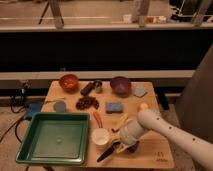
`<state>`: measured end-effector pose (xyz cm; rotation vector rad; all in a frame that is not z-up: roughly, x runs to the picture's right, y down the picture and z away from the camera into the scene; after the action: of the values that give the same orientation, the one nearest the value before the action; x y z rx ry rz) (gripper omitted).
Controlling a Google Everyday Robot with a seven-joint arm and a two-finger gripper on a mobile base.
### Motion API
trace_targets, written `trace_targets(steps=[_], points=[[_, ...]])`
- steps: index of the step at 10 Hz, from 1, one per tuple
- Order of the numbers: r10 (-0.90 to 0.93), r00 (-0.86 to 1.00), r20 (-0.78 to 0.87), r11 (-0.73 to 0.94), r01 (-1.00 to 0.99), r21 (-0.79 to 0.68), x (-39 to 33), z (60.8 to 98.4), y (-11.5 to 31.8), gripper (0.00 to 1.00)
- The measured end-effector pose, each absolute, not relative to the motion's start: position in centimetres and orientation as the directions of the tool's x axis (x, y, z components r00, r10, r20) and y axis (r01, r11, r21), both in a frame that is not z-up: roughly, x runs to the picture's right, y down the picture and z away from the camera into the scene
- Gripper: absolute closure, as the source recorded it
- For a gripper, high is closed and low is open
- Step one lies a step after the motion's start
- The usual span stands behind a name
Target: Wipe table surface with brush
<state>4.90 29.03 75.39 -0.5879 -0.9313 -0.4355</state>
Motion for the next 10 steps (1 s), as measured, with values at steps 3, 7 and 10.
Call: trace_targets(steps=[3, 7, 10], points=[[-0.146, 0.527, 0.837, 0.796, 0.565, -0.217, 5.4, 77.7, 25.1, 1.0], [-0.164, 0.543, 0.823, 0.839, 0.516, -0.173, 8.5, 78.2, 21.7, 1.0], [-0.153, 0.572, 0.806, 0.857, 0.483, -0.181, 12.0, 77.9, 21.0, 1.0]])
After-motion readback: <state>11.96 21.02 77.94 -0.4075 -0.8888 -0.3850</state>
